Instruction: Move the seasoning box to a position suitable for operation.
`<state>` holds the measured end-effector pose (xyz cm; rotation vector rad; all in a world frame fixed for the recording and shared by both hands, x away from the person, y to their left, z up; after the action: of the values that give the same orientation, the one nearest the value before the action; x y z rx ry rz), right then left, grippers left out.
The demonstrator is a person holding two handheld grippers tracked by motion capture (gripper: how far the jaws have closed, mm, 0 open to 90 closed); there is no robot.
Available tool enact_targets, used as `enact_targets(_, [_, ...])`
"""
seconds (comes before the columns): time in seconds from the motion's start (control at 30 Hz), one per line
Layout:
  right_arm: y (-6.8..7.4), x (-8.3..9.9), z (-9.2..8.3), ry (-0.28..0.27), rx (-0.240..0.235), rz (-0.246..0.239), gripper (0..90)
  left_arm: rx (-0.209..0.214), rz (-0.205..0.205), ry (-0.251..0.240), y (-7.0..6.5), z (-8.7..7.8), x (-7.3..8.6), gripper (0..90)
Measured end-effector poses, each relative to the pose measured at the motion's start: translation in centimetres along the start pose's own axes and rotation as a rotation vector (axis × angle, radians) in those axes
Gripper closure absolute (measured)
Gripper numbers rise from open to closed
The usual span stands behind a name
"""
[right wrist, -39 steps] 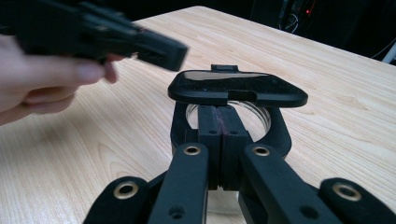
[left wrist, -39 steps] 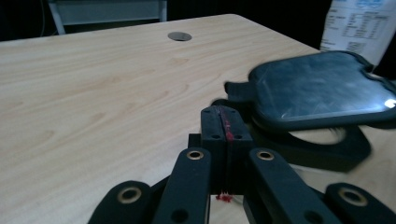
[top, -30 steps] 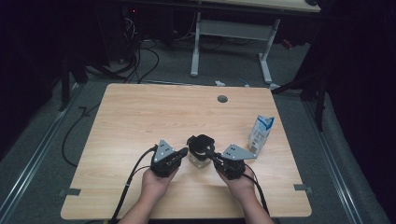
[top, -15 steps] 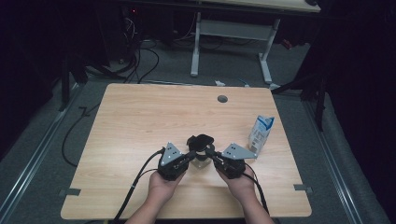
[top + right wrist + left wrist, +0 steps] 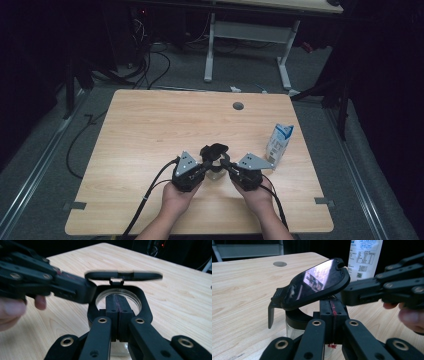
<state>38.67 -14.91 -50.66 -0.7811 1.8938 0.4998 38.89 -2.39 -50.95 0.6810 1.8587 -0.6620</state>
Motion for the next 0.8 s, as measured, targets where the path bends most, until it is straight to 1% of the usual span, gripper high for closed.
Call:
enact_targets(0.07, [-0.1, 0.3, 0.2, 0.012, 0.007, 0.002, 90.0, -0.003, -0.001, -0.004, 0.1, 0.0, -0.1, 89.5])
enact_targets(0.2, [-0.2, 0.3, 0.2, 0.01, 0.017, 0.003, 90.0, -0.004, -0.005, -0.007, 0.1, 0.0, -0.2, 89.5])
enact_targets(0.3, [-0.4, 0.4, 0.2, 0.012, 0.033, 0.003, 90.0, -0.009, -0.006, -0.015, 0.3, 0.0, -0.4, 89.5])
enact_targets(0.4, [-0.5, 0.6, 0.3, 0.01, 0.033, 0.012, 90.0, -0.013, -0.01, -0.02, 0.5, 0.0, -0.5, 89.4])
enact_targets(0.53, [-0.5, 0.6, 0.3, 0.007, 0.039, 0.008, 90.0, -0.02, -0.022, -0.036, 0.8, -0.1, -0.7, 89.3])
enact_targets(0.63, [-0.5, 0.6, 0.3, 0.003, 0.037, 0.01, 90.0, -0.029, -0.026, -0.042, 1.1, -0.1, -0.9, 89.3])
enact_targets(0.67, [-0.5, 0.7, 0.3, 0.002, 0.036, 0.011, 90.0, -0.039, -0.026, -0.045, 1.2, -0.2, -1.0, 89.2])
enact_targets(0.7, [-0.5, 0.7, 0.3, 0.003, 0.039, 0.01, 90.0, -0.037, -0.036, -0.046, 1.3, -0.1, -1.0, 89.1])
enact_targets(0.8, [-0.5, 0.7, 0.3, 0.001, 0.039, 0.01, 90.0, -0.042, -0.043, -0.051, 1.5, -0.1, -1.1, 88.7])
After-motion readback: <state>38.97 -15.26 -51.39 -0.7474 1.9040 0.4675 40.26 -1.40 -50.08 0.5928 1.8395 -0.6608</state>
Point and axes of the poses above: each handheld gripper's, and its own axes: z roughly forward along the jaws, x roughly out of its underside, y roughly to its left, the point moved 7 cm from there along z, roughly forward along the jaws, and after that the axes turned 3 degrees about -x, right-handed, at the moved point
